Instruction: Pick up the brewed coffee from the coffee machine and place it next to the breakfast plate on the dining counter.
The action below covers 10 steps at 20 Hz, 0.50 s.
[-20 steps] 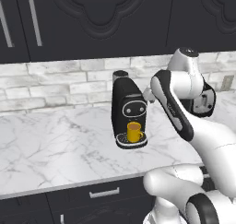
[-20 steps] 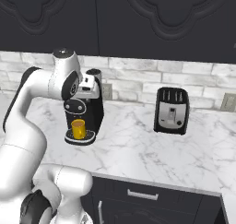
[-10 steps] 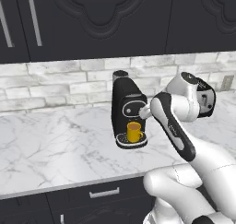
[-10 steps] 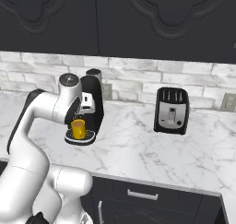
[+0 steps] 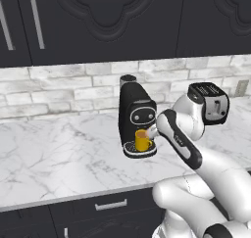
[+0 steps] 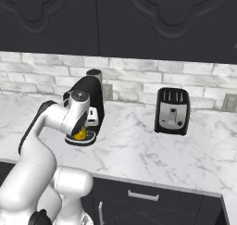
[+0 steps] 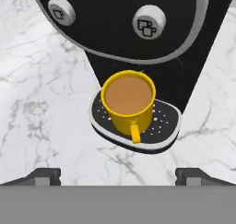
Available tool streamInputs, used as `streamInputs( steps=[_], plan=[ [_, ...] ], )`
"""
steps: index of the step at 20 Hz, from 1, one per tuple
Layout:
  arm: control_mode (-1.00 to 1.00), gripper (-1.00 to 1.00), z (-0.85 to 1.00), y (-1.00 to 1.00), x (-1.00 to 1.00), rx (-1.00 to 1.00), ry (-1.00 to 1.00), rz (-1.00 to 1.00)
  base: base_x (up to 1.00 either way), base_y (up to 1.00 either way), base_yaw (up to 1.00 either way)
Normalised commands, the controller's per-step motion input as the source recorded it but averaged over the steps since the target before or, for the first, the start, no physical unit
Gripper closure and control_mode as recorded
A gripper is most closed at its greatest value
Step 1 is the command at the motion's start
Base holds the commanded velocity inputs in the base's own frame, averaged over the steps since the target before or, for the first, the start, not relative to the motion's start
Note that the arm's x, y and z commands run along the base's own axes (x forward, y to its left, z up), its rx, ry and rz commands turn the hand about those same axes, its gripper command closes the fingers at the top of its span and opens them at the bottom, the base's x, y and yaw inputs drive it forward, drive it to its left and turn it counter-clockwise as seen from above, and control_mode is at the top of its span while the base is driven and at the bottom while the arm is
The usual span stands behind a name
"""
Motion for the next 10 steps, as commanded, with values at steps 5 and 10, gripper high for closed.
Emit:
streamInputs(
  steps=[5, 10],
  plan=[
    [-1.00, -1.00, -0.62, 0.00, 0.18, 0.00, 0.01, 0.05, 0.00, 0.00, 0.00],
    [-1.00, -1.00, -0.46, 0.00, 0.22, 0.00, 0.00, 0.05, 0.00, 0.00, 0.00]
  ],
)
